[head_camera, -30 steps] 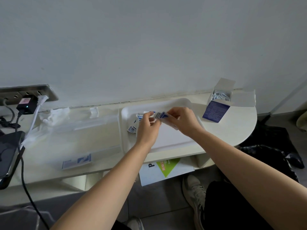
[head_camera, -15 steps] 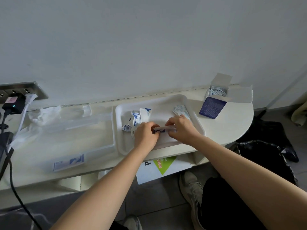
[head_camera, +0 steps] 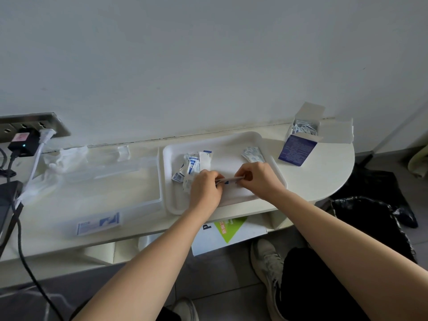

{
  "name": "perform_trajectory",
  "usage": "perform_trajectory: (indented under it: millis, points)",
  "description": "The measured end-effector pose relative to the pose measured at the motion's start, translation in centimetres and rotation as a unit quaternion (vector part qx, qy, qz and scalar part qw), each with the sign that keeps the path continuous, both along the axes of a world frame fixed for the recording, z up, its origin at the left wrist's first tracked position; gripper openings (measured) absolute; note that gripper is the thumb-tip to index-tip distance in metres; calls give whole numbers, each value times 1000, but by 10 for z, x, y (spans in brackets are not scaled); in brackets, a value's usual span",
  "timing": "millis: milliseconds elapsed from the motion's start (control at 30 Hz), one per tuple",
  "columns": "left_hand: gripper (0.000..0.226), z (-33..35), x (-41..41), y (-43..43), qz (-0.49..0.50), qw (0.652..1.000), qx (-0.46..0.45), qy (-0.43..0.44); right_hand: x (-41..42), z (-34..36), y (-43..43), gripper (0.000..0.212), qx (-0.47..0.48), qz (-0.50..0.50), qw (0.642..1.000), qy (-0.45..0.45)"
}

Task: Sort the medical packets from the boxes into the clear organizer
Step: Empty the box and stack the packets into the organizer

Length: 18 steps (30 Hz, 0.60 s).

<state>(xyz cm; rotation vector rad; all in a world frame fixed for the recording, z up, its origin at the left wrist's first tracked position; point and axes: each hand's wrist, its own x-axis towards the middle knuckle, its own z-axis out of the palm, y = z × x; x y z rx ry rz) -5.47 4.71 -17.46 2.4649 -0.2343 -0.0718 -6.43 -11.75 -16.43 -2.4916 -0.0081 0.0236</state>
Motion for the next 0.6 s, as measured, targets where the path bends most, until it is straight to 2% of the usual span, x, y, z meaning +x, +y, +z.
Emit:
perform_trajectory:
  millis: [133,233,433,600]
  points:
    - [15,11,0,4,-6,1000,1,-9,2,10,-6,16,81,-13,997,2]
    - [15,39,3,12,-14,999,5,-46,7,29,-2,9,116,-14,993,-19]
    - [13,111,16,85,17,995,50,-84,25,73,60,6,179,23,980,-82]
    - [8,136,5,183,42,994,102,21,34,88,154,9,167,109,980,-17]
